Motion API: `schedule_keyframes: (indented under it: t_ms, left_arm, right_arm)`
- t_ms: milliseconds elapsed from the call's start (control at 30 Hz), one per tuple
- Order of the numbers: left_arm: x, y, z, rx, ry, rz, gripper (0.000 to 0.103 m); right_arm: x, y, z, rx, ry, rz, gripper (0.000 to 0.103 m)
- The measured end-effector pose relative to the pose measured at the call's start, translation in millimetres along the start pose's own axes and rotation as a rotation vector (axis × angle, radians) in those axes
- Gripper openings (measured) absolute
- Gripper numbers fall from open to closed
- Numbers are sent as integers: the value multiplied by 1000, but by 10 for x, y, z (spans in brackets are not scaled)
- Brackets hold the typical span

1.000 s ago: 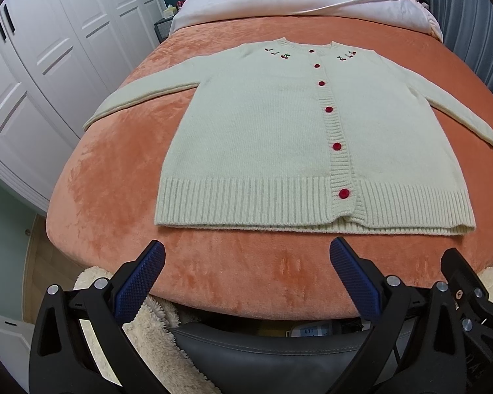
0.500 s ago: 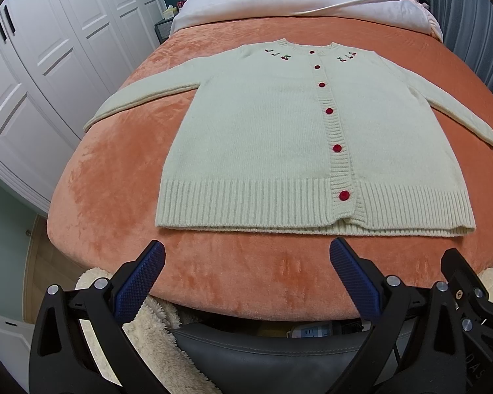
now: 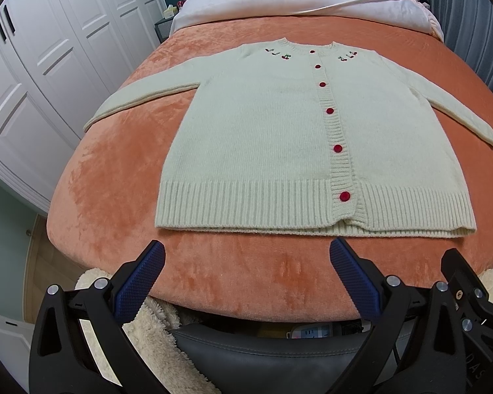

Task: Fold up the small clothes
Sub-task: 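Grasp the cardigan sleeve cuff with the right gripper and lift it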

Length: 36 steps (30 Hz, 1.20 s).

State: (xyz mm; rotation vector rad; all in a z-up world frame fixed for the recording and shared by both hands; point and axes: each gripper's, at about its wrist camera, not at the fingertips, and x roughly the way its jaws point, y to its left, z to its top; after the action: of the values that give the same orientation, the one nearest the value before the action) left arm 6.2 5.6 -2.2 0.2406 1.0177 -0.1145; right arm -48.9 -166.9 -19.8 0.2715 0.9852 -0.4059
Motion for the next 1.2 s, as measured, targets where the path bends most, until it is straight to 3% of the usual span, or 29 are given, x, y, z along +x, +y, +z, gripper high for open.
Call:
schedule_keyframes:
  t_ms: [167, 300, 467, 667, 833, 967, 1100, 1133, 1167, 1200]
  left_arm:
    - [60, 35, 20, -19, 20, -30, 98]
    - [135, 177, 72, -89, 13, -73, 98]
    - [292, 523, 249, -233, -12, -128, 98]
    - [548, 819, 495, -363, -29, -103, 98]
    - [757, 885, 726, -390, -51, -61, 98]
    - [981, 829, 926, -391, -42, -25, 98]
    - [1205, 791, 1074, -416, -15, -39, 98]
    - [1251, 783, 1106, -422, -12, -47, 98]
    - [1299, 773, 1140, -425, -11, -52, 98]
    - [1337, 761, 1174, -422, -13, -54, 98]
  right_arm:
    - [50, -26, 11, 6, 5, 24, 98]
    - [157, -233, 43, 63, -9, 113, 98]
    - [443, -1078, 239, 262, -57, 169, 98]
    - [905, -2441, 749, 492, -181, 65, 94]
    - [1437, -3412, 1175, 658, -230, -11, 89]
    - [1884, -3967, 1361, 792, -214, -9, 87]
    - [2085, -4198, 1531, 896, -301, -10, 87]
    - [2132, -4220, 1606, 912, -314, -1, 83]
    - [2193, -4216, 1689, 915, -316, 25, 58]
    - [2284, -4192, 1832, 913, -285, 56, 23]
